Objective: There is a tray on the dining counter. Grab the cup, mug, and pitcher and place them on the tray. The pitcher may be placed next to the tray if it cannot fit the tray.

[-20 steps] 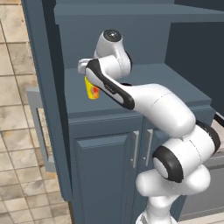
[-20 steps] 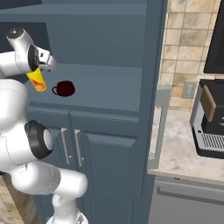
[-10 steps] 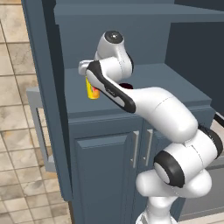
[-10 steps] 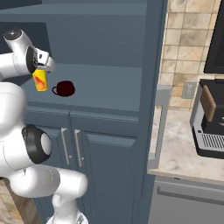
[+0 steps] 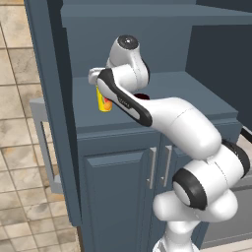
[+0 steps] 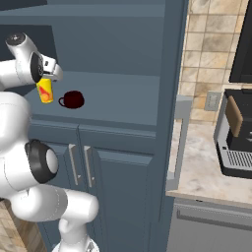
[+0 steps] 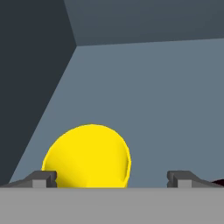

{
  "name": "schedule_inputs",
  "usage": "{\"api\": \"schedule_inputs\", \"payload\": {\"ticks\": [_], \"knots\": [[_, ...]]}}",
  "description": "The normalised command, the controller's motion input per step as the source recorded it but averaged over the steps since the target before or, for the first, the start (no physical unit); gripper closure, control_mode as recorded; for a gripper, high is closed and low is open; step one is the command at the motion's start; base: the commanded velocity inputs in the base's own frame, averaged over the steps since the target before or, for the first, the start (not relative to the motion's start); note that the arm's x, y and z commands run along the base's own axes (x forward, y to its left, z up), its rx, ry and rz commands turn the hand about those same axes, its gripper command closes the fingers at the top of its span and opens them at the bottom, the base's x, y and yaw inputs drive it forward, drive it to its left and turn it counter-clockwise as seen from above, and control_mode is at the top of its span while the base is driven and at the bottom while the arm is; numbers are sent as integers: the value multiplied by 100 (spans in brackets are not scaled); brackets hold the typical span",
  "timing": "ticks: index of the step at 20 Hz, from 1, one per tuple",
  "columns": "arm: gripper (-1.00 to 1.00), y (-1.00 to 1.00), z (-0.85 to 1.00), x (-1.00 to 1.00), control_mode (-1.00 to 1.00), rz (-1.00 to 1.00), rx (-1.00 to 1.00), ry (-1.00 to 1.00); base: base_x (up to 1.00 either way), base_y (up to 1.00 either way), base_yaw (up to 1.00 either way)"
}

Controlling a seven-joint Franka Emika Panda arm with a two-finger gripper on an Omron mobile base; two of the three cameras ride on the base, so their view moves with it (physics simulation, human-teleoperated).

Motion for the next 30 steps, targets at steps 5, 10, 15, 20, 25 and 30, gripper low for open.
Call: {"api": "schedule_inputs", "payload": {"ticks": [5,10,15,20,25,30], "knots": [[-100,0,0,6,-100,0,0,0,0,0,0],[-100,-2,0,5,-100,0,0,0,0,0,0],[-100,0,0,1,-100,0,0,0,0,0,0],[-100,-1,0,0,-100,0,0,0,0,0,0],[-100,-10,0,1,-100,0,1,0,0,0,0],[-100,-4,-5,2,-100,0,0,0,0,0,0]]}}
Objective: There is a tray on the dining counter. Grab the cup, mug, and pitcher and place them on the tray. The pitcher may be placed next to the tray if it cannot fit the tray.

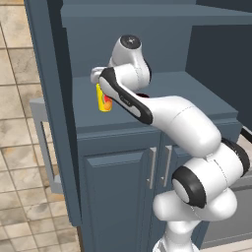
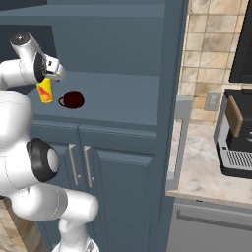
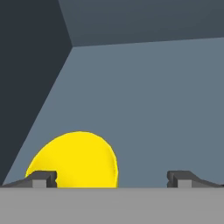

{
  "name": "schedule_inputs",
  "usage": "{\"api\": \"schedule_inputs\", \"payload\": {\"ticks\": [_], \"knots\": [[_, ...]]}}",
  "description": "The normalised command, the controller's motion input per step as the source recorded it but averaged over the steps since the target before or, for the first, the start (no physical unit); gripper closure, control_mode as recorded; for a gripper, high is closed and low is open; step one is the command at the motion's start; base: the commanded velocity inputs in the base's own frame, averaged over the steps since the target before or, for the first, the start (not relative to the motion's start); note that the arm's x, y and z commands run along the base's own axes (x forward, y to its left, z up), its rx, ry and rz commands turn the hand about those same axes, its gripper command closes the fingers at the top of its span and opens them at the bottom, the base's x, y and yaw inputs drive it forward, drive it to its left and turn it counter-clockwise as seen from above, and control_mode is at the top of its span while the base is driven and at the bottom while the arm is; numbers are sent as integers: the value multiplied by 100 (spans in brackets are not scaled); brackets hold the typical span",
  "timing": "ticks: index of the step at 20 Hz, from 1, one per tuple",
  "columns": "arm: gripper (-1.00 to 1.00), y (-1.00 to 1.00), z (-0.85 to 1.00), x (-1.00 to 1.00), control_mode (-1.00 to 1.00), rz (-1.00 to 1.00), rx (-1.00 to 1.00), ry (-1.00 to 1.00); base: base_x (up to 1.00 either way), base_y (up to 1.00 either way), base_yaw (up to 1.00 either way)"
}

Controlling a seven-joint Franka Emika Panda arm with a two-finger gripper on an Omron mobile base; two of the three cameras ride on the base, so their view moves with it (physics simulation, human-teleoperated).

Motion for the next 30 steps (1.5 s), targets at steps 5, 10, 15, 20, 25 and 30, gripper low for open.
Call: {"api": "schedule_inputs", "payload": {"ticks": [5,10,15,20,25,30], "knots": [[-100,0,-14,2,-100,0,0,0,0,0,0],[-100,0,-17,0,-100,0,0,0,0,0,0],[-100,0,-11,0,-100,0,0,0,0,0,0],[-100,0,-6,0,-100,0,0,0,0,0,0],[100,0,-5,0,-100,0,0,1,0,0,0],[-100,0,-3,0,-100,0,0,0,0,0,0]]}}
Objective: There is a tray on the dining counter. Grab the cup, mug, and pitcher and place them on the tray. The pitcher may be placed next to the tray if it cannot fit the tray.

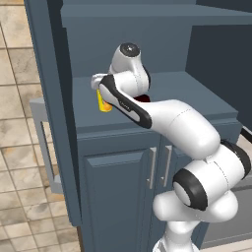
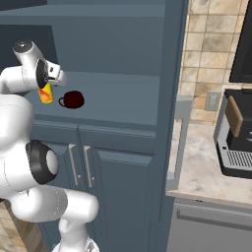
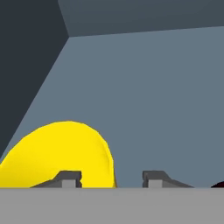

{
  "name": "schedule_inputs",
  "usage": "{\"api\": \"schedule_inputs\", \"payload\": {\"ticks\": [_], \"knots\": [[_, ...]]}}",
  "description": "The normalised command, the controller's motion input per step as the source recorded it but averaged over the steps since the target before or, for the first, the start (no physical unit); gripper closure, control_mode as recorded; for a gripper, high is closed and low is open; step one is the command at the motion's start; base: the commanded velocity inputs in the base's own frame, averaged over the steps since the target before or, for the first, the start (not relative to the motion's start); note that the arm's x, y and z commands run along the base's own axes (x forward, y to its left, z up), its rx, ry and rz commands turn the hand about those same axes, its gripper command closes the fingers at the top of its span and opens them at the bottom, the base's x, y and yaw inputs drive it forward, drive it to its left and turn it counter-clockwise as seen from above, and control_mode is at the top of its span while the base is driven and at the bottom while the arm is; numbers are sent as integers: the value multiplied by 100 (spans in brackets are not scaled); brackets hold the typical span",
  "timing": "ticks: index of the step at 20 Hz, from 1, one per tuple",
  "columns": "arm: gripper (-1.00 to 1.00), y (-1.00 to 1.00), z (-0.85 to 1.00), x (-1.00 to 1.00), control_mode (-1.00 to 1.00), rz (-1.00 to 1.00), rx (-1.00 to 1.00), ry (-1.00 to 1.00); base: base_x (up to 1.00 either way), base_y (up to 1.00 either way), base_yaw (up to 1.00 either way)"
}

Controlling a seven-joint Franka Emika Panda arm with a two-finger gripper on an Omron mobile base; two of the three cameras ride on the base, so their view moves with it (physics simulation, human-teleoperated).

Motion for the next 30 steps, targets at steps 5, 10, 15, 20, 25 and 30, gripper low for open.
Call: {"api": "schedule_inputs", "payload": {"ticks": [5,10,15,20,25,30], "knots": [[-100,0,0,0,-100,0,0,0,0,0,0],[-100,0,0,0,-100,0,0,0,0,0,0],[100,3,-3,0,-100,0,0,0,0,0,0],[100,7,-5,0,-100,0,0,0,0,0,0],[100,0,0,0,-100,0,0,0,0,0,0],[100,0,0,-2,-100,0,0,0,0,0,0]]}}
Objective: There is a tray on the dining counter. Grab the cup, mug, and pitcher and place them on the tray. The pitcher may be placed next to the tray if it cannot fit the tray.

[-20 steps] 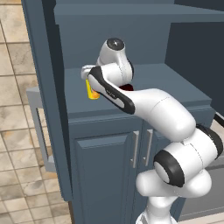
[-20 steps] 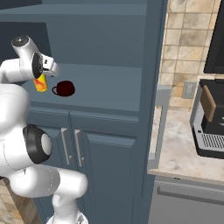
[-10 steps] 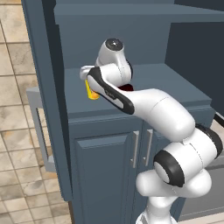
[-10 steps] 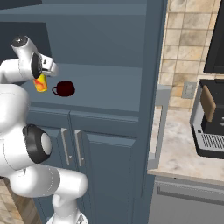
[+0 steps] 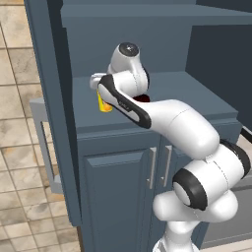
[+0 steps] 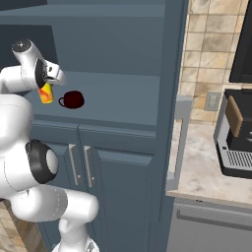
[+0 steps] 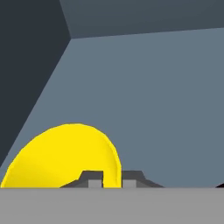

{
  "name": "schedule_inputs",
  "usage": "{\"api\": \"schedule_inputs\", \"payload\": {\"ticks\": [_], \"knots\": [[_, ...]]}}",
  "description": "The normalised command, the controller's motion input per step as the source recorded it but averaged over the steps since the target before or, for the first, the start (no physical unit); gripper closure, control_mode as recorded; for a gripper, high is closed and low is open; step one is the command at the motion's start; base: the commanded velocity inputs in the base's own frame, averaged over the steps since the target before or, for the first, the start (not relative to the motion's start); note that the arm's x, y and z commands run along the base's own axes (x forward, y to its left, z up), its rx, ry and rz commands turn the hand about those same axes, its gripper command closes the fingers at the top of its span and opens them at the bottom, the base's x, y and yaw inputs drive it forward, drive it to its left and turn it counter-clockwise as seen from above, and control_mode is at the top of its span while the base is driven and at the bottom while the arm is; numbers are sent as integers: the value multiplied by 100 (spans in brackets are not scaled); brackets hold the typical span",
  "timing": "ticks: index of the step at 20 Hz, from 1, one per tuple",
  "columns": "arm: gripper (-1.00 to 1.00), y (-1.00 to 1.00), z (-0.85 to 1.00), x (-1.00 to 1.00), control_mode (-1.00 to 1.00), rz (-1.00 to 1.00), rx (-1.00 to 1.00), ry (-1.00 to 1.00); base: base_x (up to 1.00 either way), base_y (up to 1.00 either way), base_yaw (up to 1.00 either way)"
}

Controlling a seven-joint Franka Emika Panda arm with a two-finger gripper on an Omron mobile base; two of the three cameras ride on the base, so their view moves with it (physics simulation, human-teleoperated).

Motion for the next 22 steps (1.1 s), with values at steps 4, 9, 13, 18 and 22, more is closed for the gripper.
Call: {"api": "schedule_inputs", "payload": {"ticks": [4,9,13,18,22], "knots": [[100,-11,10,-39,-100,-2,0,-3,0,0,0],[100,-26,5,-56,-100,-6,1,-15,0,0,0],[100,-24,0,-61,-100,-2,0,-25,0,0,0],[100,-13,3,-80,-100,-2,1,-22,0,0,0],[100,-32,29,-88,-100,-4,5,-17,0,0,0]]}}
